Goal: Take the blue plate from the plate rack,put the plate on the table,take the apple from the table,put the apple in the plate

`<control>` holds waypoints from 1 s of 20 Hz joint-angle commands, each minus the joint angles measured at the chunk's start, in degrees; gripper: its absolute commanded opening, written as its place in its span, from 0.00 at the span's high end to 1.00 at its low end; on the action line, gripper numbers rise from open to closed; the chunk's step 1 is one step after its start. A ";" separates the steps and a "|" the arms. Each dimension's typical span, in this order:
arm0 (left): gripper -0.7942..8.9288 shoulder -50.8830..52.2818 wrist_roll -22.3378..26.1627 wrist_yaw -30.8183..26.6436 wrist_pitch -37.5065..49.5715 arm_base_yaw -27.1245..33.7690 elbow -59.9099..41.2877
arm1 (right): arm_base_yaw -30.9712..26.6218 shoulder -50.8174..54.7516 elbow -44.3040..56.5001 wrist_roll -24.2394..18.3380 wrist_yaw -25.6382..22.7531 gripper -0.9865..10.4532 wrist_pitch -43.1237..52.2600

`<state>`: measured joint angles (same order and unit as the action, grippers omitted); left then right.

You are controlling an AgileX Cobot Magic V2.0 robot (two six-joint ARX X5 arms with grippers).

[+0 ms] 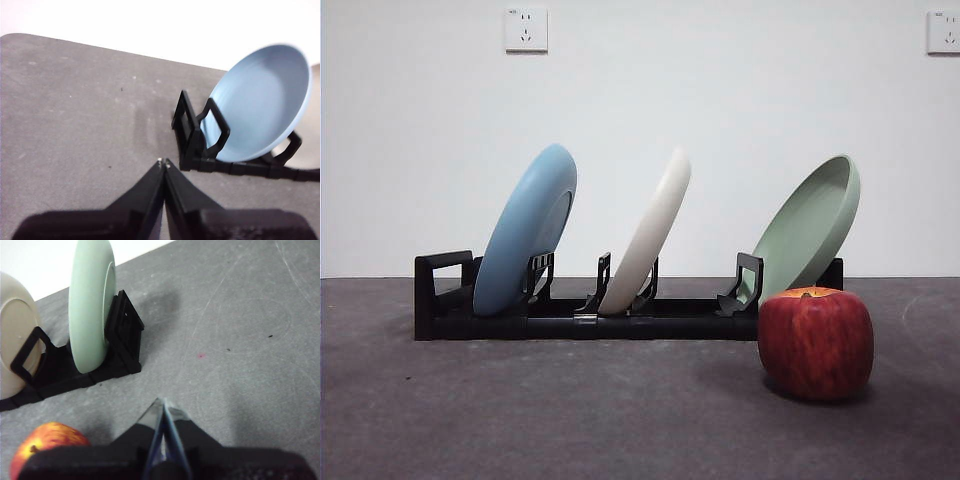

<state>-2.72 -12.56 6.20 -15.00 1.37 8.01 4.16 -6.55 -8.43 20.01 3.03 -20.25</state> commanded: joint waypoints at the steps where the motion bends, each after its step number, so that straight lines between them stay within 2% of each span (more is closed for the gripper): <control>1: 0.92 -3.17 -2.36 0.04 -1.51 0.17 3.56 | 0.02 -3.65 -5.01 1.14 0.24 0.92 -1.03; 5: 0.92 -12.98 -2.47 1.97 -1.84 0.17 12.28 | 0.02 -13.81 -16.37 1.05 4.50 0.92 -2.75; 8: 0.93 -22.08 -2.21 5.57 -2.62 0.13 20.00 | 0.02 -21.44 -24.26 0.87 10.40 0.92 -3.50; 10: 0.93 -28.85 -1.27 10.60 -5.03 0.13 25.97 | 0.02 -26.77 -29.86 -1.22 14.03 0.91 -5.27; 12: 0.93 -36.02 1.64 16.94 -8.09 0.11 31.93 | 0.02 -32.28 -35.45 -5.25 17.66 0.91 -8.17; 15: 0.92 -42.14 4.24 22.88 -11.34 0.11 37.18 | 0.02 -37.29 -39.82 -9.79 21.24 0.91 -10.82; 18: 0.92 -46.93 5.88 28.06 -13.90 0.07 41.33 | 0.02 -41.57 -42.82 -11.34 23.04 0.91 -12.61; 20: 0.92 -49.27 5.99 29.11 -15.12 -0.11 43.34 | 0.02 -43.76 -43.78 -12.00 24.33 0.91 -12.74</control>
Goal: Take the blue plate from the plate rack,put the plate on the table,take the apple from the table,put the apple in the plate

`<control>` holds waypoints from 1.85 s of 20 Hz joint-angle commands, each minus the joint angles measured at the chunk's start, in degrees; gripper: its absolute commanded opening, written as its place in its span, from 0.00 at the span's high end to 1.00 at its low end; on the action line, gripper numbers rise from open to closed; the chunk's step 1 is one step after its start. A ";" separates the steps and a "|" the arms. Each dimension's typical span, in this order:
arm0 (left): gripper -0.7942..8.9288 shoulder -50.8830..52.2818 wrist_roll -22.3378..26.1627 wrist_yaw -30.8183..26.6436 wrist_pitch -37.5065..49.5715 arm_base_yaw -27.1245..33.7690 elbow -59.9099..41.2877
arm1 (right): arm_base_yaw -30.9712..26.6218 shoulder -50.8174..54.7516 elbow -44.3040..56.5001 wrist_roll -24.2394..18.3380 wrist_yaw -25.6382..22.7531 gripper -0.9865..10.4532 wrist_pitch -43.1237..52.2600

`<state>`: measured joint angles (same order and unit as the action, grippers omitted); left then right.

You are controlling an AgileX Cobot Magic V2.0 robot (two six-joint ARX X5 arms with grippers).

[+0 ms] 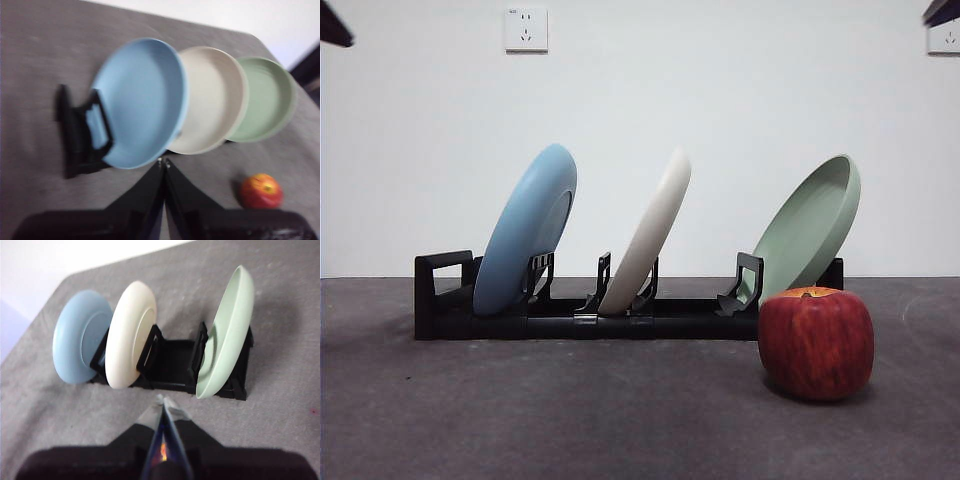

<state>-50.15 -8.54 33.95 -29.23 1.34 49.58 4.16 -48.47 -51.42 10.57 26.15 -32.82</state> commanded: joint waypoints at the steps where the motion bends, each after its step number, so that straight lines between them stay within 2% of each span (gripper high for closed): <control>1: 0.92 -2.91 1.97 1.27 -1.29 -0.26 2.64 | 0.04 -2.75 -1.11 -2.54 1.57 0.90 -0.17; 3: 0.87 -4.37 1.97 1.27 -1.31 -0.44 3.67 | 0.04 -4.31 -1.53 -2.54 2.45 0.82 -0.15; 6: 0.59 -5.92 1.57 1.11 -0.42 -1.05 4.33 | 0.04 -5.66 -1.70 -2.51 2.38 0.65 -0.15; 7: 0.52 -6.40 0.90 1.27 0.15 -1.40 4.35 | 0.04 -5.92 -1.70 -2.49 2.38 0.60 -0.17; 8: 0.50 -6.86 0.37 1.86 0.83 -1.86 4.35 | 0.04 -6.10 -1.70 -2.49 2.36 0.57 -0.22; 10: 0.50 -8.70 -2.19 4.28 4.74 -3.56 4.35 | 0.04 -6.19 -1.70 -2.49 2.38 0.56 -0.17; 13: 0.50 -13.51 -3.52 3.15 8.83 -7.02 6.36 | 0.04 -6.16 -1.70 -2.47 2.40 0.56 -0.17; 16: 0.50 -21.62 -2.40 -1.03 7.28 -11.17 12.70 | 0.04 -6.16 -2.03 -2.14 2.40 0.56 -0.24; 20: 0.50 -31.82 1.90 -12.07 3.41 -16.31 22.47 | 0.04 -6.16 -2.21 -2.03 2.38 0.56 -0.24; 24: 0.50 -39.89 4.24 -17.18 2.58 -20.20 28.37 | 0.04 -6.16 -2.21 -2.03 2.36 0.56 -0.24; 27: 0.50 -43.67 5.33 -20.41 3.06 -21.57 29.59 | 0.02 -6.16 -2.21 -2.05 2.34 0.56 -0.24; 31: 0.50 -46.27 5.60 -20.28 4.24 -21.59 29.59 | 0.02 -6.16 -2.21 -2.05 2.25 0.56 -0.24; 32: 0.53 -46.36 5.60 -20.31 4.26 -21.59 29.59 | 0.02 -6.16 -2.21 -2.05 2.25 0.56 -0.24; 35: 0.91 -46.31 5.62 -18.49 5.40 -21.62 29.64 | 0.02 -6.16 -2.21 -2.05 2.12 0.56 -0.22; 37: 0.93 -46.31 5.62 -16.65 6.03 -21.62 29.66 | 0.02 -6.16 -2.23 -2.08 2.03 0.56 -0.22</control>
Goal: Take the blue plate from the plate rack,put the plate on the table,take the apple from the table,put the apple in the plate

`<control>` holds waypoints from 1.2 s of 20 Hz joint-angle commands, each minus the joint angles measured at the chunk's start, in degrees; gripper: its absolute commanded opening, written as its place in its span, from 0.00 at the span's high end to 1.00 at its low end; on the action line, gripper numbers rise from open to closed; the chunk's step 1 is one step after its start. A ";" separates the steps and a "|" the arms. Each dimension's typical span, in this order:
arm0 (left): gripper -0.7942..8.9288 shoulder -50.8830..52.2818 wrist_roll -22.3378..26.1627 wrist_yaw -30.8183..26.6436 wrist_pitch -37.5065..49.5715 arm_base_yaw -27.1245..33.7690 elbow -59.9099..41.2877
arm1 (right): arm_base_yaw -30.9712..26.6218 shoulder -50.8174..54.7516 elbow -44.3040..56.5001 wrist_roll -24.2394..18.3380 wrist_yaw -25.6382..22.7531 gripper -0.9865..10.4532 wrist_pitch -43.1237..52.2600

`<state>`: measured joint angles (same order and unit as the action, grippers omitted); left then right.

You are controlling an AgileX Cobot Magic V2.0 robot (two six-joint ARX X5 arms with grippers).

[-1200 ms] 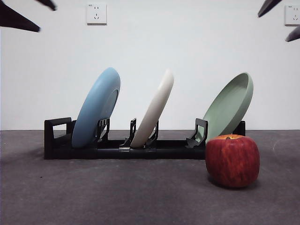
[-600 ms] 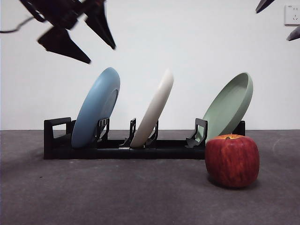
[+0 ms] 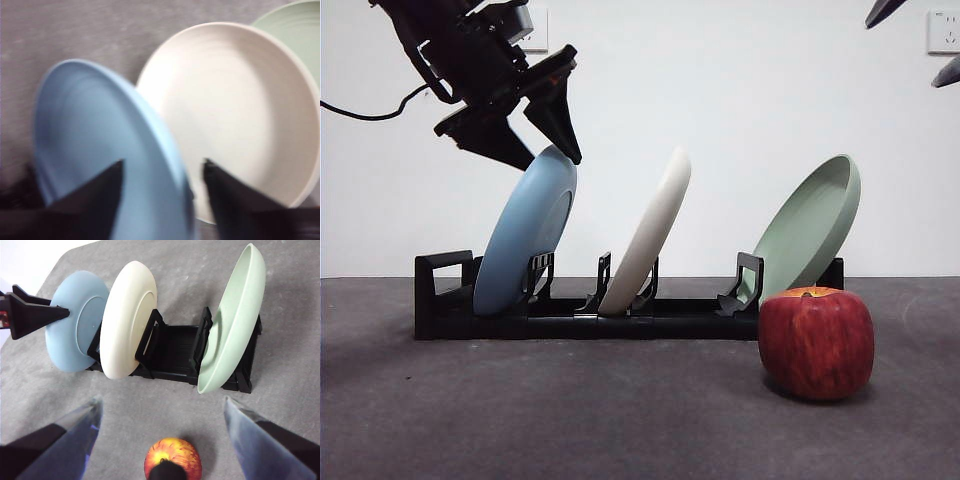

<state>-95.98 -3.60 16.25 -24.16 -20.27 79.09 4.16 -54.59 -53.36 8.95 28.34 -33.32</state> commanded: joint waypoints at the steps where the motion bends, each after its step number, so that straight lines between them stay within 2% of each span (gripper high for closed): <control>1: 0.93 -0.33 0.68 1.11 0.96 0.00 0.31 | 0.02 -0.04 -0.26 -0.46 -0.15 0.56 0.28; 6: 0.93 0.52 0.68 3.76 -2.69 -0.44 6.49 | 0.02 -0.04 -0.28 -0.44 -0.15 0.56 0.28; 9: 0.93 1.31 1.07 3.80 -8.39 -1.36 14.08 | 0.02 -0.04 -0.28 -0.44 -0.15 0.56 0.31; 14: 0.93 3.50 10.05 3.39 -27.06 -5.42 26.45 | 0.02 -0.04 -0.26 -0.46 -0.13 0.56 0.26; 17: 0.93 8.00 14.49 -0.59 -36.63 -9.68 27.56 | 0.02 -0.04 -0.28 -0.46 -0.11 0.56 0.26; 19: 0.93 11.76 15.34 -5.79 -42.62 -12.87 27.56 | 0.02 -0.04 -0.28 -0.44 -0.11 0.56 0.26; 21: 0.93 15.89 15.41 -11.69 -46.18 -16.17 27.56 | 0.02 -0.04 -0.26 -0.46 -0.11 0.56 0.26; 24: 0.93 22.14 13.35 -13.40 -50.71 -21.07 27.54 | 0.02 -0.04 -0.26 -0.46 -0.13 0.56 0.26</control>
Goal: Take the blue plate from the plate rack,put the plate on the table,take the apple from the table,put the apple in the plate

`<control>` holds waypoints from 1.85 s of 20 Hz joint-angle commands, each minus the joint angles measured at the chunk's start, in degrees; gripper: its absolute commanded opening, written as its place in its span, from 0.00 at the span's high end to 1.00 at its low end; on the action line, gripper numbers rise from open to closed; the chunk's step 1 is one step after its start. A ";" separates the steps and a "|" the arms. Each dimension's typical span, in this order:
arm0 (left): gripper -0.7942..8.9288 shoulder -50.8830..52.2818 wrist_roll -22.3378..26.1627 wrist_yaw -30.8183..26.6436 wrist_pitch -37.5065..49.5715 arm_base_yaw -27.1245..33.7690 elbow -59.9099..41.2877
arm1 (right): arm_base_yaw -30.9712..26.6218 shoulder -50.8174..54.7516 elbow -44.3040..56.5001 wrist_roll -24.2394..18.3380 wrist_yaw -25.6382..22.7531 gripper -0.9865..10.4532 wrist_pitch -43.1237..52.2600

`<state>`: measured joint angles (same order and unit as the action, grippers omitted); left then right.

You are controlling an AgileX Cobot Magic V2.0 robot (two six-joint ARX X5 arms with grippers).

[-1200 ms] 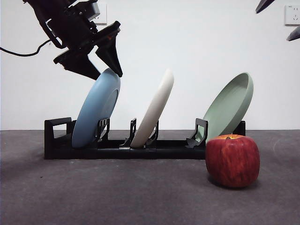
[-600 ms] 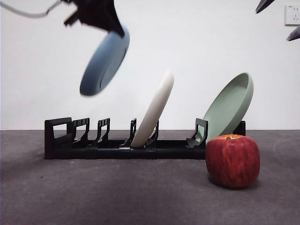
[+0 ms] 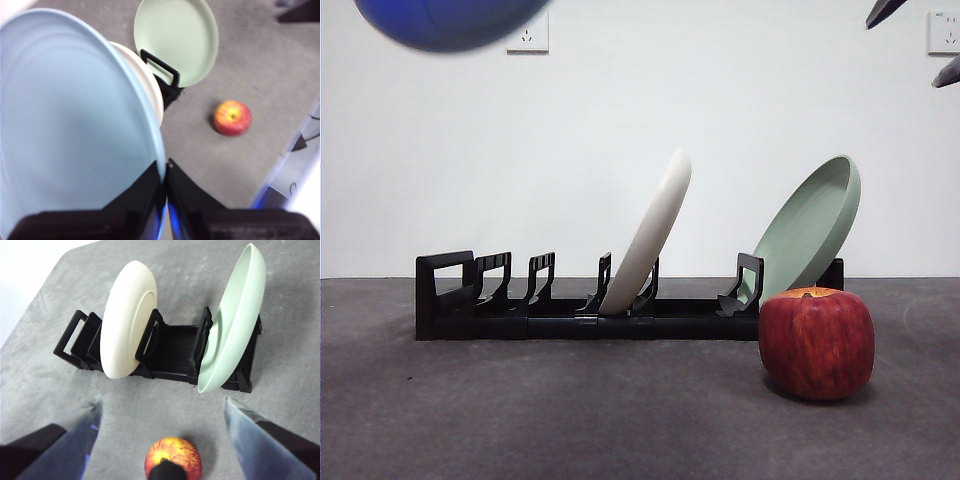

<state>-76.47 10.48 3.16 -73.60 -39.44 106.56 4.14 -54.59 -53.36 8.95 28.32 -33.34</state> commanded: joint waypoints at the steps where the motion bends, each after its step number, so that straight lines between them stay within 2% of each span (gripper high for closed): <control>1: 0.93 4.42 -1.90 -1.22 -2.45 -3.26 0.00 | 0.04 -0.04 -0.28 -0.46 -0.11 0.56 0.28; 6: 0.93 9.20 -8.72 -9.14 -5.86 -13.77 -2.99 | 0.04 -0.04 -0.26 -0.46 -0.11 0.56 0.24; 10: 0.93 9.66 -17.18 -24.61 -2.93 -25.38 -14.40 | 0.04 -0.04 -0.26 -0.46 -0.11 0.56 -0.24; 12: 0.93 9.64 -20.02 -28.02 2.62 -29.92 -22.23 | 0.04 -0.04 -0.28 -0.46 -0.11 0.56 -0.98; 15: 0.93 8.44 -21.24 -28.55 13.00 -33.88 -33.29 | 0.04 -0.04 -0.28 -0.46 -0.13 0.56 -1.25; 19: 0.93 3.19 -20.57 -28.92 20.41 -33.92 -41.72 | 0.04 -0.04 -0.26 -0.46 -0.13 0.56 -1.81; 20: 0.93 1.16 -19.10 -29.07 22.03 -33.64 -42.69 | 0.04 -0.04 -0.26 -0.46 -0.13 0.56 -1.86; 23: 0.93 -5.79 -13.77 -28.83 26.12 -32.81 -43.47 | 0.04 -0.04 -0.28 -0.48 -0.13 0.56 -1.84; 28: 0.93 -16.92 -8.68 -28.52 33.48 -31.19 -43.47 | 0.04 -0.04 -0.28 -0.52 -0.13 0.56 -1.88; 33: 0.93 -24.00 -8.76 -28.04 35.65 -27.45 -43.47 | 0.04 -0.04 -0.28 -0.94 -0.15 0.56 -1.88; 35: 0.92 -24.61 -9.05 -24.81 35.65 -25.97 -43.47 | 0.04 -0.04 -0.28 -0.94 -0.13 0.56 -1.88; 36: 0.90 -24.61 -9.07 -22.01 35.67 -25.62 -43.47 | 0.04 -0.04 -0.28 -0.94 -0.13 0.56 -1.88; 37: 0.81 -24.59 -9.09 -19.98 35.67 -25.42 -43.47 | 0.04 -0.04 -0.28 -0.94 -0.11 0.56 -1.90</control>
<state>-100.62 1.10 -18.33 -38.02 -64.71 63.42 4.16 -54.59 -53.36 8.51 28.32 -35.51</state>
